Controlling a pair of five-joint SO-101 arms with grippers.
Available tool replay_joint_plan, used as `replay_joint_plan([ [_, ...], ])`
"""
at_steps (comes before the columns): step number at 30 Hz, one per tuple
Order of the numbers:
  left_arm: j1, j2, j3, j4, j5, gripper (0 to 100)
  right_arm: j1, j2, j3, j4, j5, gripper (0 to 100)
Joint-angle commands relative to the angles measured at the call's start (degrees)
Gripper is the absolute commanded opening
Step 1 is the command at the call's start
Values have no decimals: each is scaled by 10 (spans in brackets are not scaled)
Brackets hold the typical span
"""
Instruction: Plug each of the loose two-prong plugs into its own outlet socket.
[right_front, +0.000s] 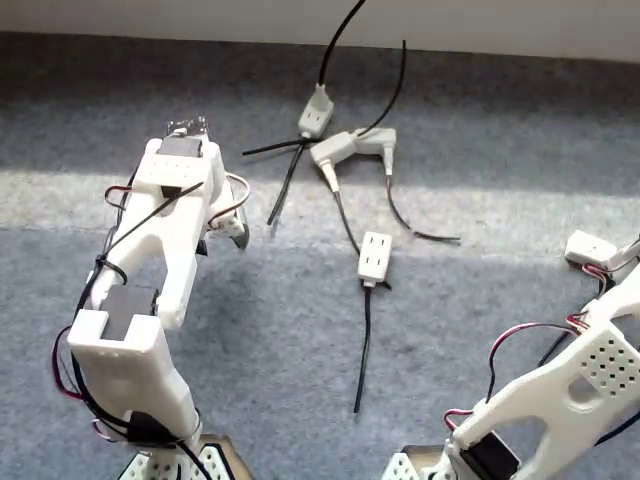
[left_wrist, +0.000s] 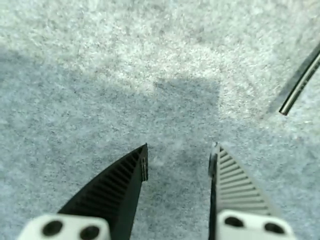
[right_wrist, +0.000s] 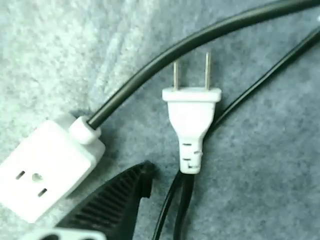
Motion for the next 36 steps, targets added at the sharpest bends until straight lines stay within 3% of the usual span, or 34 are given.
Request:
replay_joint_plan([
  [1, 1, -24, -2, -6, 5, 210, -13, 72, -84, 9, -8, 624],
  [15, 1, -23, -2, -6, 5, 210, 4, 148, -318, 225, -8, 611],
  [18, 0, -23, -2, -4, 5, 210, 10, 148, -319, 247, -8, 533],
  [23, -1, -23, -1, -3, 5, 210, 28, 149, -319, 230, -1, 310],
  [30, -1, -23, -1, -3, 5, 210, 29, 148, -320, 196, 126, 12],
  [36, -1, -23, -1, -3, 5, 210, 29, 141, -331, 198, 144, 5],
])
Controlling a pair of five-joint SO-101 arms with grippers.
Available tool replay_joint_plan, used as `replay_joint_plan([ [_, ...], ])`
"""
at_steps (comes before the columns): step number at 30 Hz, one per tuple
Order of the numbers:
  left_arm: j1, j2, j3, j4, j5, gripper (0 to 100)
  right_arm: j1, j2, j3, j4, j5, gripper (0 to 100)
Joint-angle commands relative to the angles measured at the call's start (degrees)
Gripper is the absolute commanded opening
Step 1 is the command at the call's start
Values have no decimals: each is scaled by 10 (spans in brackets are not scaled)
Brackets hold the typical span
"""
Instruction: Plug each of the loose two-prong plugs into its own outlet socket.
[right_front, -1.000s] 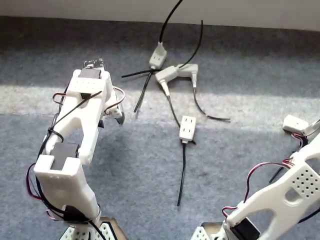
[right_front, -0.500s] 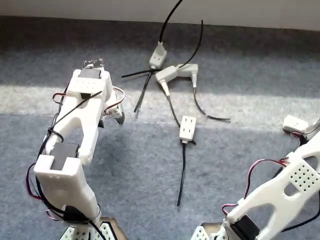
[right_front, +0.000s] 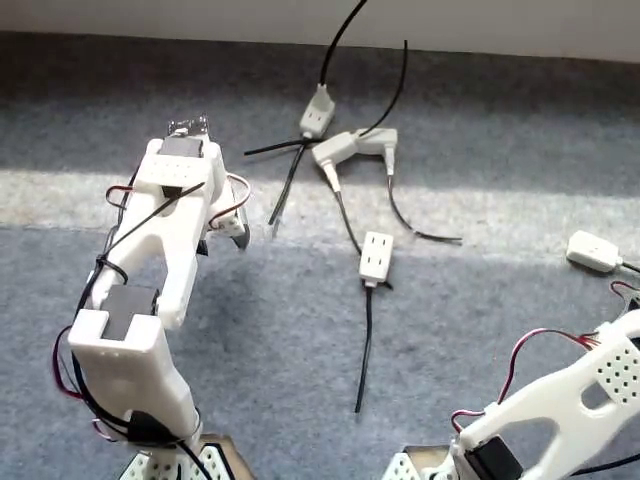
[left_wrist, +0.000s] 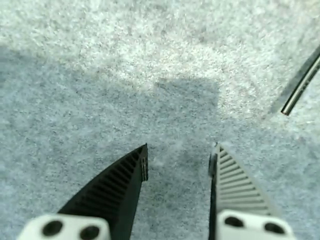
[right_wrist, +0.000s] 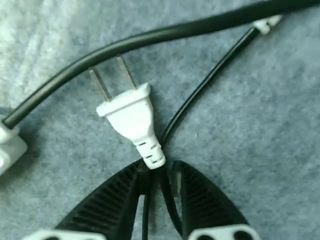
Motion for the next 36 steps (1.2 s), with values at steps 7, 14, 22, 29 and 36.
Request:
replay_joint_plan([
  [7, -1, -23, -1, -5, 5, 210, -29, -6, -168, 57, 15, 5],
  [14, -1, -23, -1, -6, 5, 210, -58, -8, -287, 57, 13, 5],
  [22, -1, -23, -1, -6, 5, 210, -110, -136, -285, 57, 16, 5],
  [29, -1, -23, -2, -6, 5, 210, -190, -284, -284, 58, 16, 5],
  [36, -1, -23, -2, -6, 5, 210, -301, -375, -283, 58, 12, 5],
])
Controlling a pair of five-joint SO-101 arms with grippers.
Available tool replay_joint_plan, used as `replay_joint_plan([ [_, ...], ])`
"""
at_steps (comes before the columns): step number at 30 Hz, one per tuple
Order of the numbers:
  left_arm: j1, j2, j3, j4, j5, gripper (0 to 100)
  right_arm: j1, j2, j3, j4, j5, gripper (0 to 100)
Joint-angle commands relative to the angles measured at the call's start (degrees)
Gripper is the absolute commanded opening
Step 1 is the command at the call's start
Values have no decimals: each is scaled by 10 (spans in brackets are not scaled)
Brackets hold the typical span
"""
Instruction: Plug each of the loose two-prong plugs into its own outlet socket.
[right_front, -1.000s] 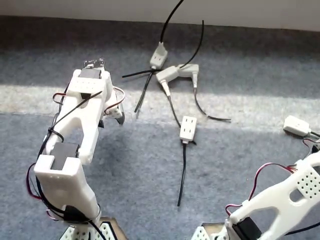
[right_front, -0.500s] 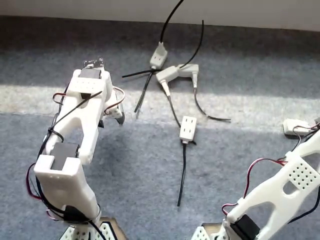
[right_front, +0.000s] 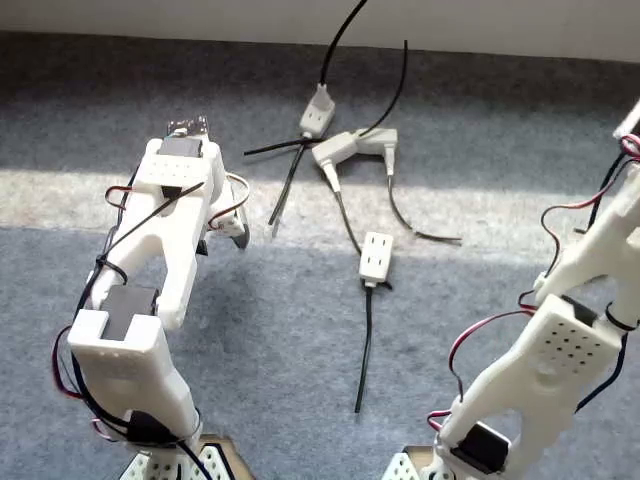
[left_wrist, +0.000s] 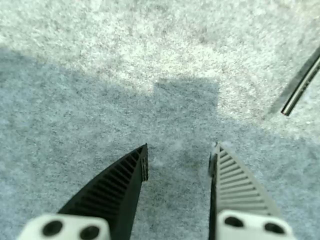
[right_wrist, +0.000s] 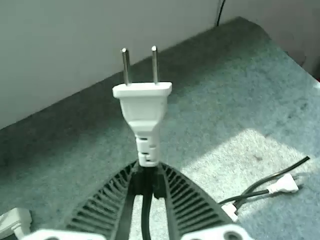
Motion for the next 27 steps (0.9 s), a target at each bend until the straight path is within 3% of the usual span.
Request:
replay_joint_plan([
  [1, -1, -23, -2, -6, 5, 210, -64, -67, -65, 25, 4, 5],
  [5, -1, -23, -3, -7, 5, 210, -150, -95, -32, 26, -2, 5],
  [14, -30, -29, -3, 2, 5, 210, -356, -126, 249, 22, -100, 5],
  [18, -34, -30, -9, 60, 4, 213, -422, -125, 269, 12, -203, 5],
  [22, -39, -30, -64, 142, 0, 213, -485, -125, 269, -13, -239, 5],
  [27, -88, -30, -117, 214, -77, 213, -536, -123, 276, -10, -278, 5],
])
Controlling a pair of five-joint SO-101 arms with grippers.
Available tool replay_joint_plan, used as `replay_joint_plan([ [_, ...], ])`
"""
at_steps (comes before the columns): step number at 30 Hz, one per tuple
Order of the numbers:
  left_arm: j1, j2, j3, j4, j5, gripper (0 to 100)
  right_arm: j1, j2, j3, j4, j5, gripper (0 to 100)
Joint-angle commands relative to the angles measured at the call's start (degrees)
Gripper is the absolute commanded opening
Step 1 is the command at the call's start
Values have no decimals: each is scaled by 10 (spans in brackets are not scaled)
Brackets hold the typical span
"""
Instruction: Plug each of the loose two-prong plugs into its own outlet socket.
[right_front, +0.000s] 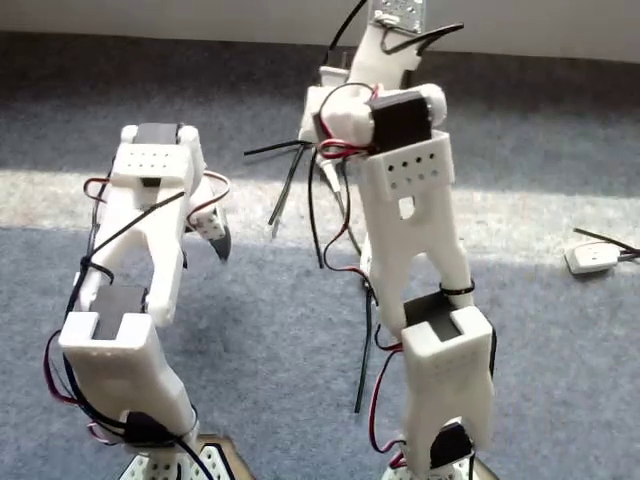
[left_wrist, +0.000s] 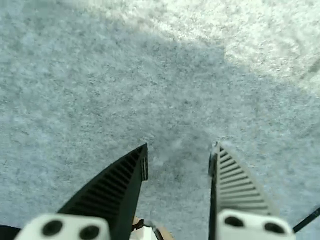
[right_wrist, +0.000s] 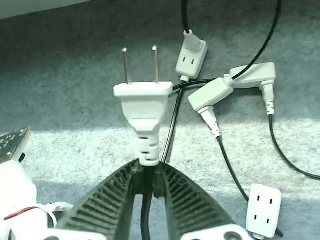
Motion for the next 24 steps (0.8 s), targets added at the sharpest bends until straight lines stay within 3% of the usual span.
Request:
replay_joint_plan([
  [1, -58, -33, -42, 43, -61, 213, -29, -21, -2, -5, -29, 5],
  [10, -159, -202, -74, 43, -213, 213, -65, 180, -10, -16, -136, 5],
  [15, -225, -336, -61, 43, -223, 213, -91, 278, -10, -73, -181, 5],
  [20, -239, -405, 7, 43, -224, 214, -140, 312, -10, -90, -181, 16],
  [24, -230, -408, 51, 42, -224, 214, -152, 312, -10, -71, -185, 162],
])
